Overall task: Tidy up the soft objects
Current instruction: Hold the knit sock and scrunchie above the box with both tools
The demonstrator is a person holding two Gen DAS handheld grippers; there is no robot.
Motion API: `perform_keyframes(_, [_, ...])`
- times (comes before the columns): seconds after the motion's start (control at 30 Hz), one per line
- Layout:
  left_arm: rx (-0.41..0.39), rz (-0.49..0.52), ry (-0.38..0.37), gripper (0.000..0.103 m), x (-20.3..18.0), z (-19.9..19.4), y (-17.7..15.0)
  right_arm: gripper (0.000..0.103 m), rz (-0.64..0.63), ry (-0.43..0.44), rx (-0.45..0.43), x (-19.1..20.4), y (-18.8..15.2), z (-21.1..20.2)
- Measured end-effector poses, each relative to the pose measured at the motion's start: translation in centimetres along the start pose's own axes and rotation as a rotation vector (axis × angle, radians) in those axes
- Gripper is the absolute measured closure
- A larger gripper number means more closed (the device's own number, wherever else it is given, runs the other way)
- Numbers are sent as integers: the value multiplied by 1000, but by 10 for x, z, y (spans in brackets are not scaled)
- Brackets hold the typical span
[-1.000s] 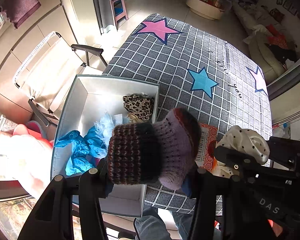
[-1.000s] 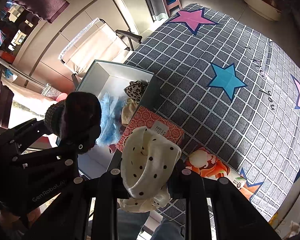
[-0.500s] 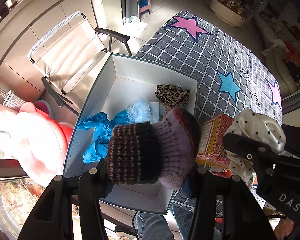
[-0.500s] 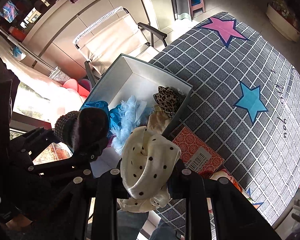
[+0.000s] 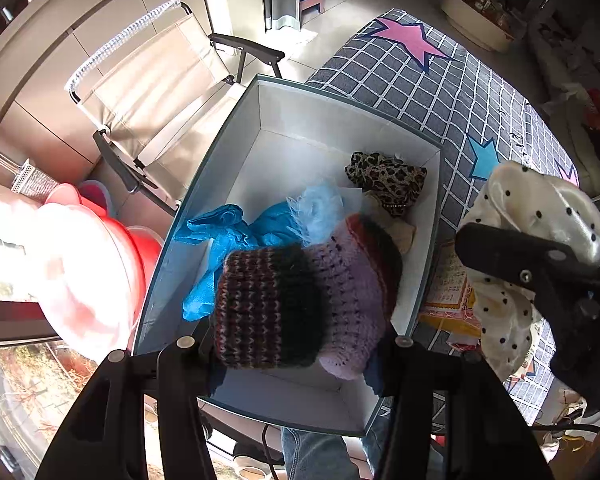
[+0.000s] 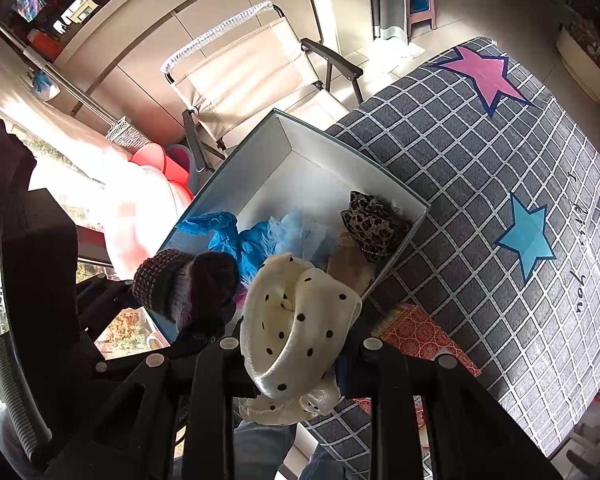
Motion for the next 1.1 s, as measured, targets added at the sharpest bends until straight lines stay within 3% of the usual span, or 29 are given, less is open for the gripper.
perform_keyframes(1.1, [32,-24,1,46,14,19,8,77,-27,-7,33,6,13,18])
Point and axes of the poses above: each gripper's, at about its wrist camera, not at the fingertips, and z roughly the way its jaws point, x to its left, y to its top, the point moved 4 cm from there along z, roughly the way its jaws point, and after that the axes turned 12 degrees about -y, right-handed, at the moved point
